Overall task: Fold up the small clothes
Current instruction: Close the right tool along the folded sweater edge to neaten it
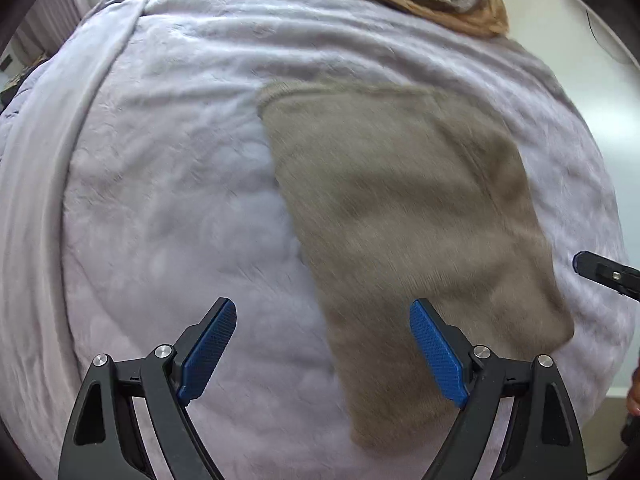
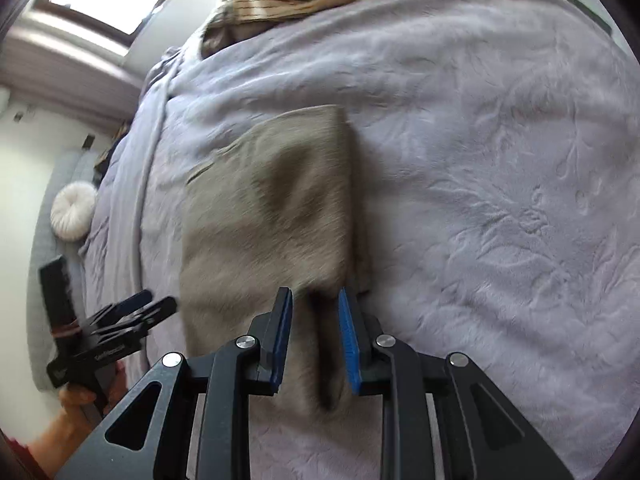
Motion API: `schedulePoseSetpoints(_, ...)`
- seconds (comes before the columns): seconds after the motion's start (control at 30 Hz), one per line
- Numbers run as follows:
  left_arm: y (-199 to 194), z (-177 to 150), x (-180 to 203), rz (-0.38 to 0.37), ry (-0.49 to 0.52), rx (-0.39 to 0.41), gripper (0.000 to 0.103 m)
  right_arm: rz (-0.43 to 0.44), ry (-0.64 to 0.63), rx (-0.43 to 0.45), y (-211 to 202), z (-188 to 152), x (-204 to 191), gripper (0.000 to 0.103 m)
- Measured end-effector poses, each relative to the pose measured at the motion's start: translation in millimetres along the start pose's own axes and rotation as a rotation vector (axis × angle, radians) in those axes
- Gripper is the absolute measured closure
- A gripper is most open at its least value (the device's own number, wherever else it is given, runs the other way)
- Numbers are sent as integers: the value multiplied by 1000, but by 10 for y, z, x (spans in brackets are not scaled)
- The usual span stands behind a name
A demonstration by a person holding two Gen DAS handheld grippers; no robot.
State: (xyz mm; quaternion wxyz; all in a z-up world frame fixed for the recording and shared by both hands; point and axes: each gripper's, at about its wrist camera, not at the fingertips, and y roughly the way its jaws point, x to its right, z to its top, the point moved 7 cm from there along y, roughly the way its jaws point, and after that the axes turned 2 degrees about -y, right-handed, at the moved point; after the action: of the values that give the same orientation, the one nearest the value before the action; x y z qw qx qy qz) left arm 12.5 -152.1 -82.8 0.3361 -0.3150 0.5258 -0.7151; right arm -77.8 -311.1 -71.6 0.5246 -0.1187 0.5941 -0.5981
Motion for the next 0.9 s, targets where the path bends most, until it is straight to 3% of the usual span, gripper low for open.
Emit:
schedulePoseSetpoints(0.07, 69, -100, 19, 7, -9, -30, 14, 10, -40, -43, -13, -121, -138, 75)
schedulePoseSetpoints(0.13, 114, -168, 5, -11, -41, -52, 14, -28, -70, -78, 30, -204, -167, 65)
schedulePoseSetpoints(0.2, 151, -220, -36, -18, -72, -65, 14, -68, -78, -107, 159, -293, -125, 66)
schedulePoseSetpoints(0.27, 178, -262, -73, -12, -85, -66, 14, -58, -41, -144, 261, -342, -35, 98)
schedulePoseSetpoints(0.47, 340, -463, -69, 11, -71, -111, 13, -129, 31, -173, 447, -459, 222, 97)
schedulePoseSetpoints(0.6, 308, -509, -63, 23, -78, -118, 13, -40, 182, -167, 444, -542, 416, 96)
schedulePoseSetpoints(0.67, 289, -537, -50, 35, -72, -123, 13, -44, 226, -174, 373, -570, 480, 92)
schedulePoseSetpoints(0.9, 164, -623, 26, 68, -90, -146, 13, -136, 133, -180, 147, -500, 347, 91)
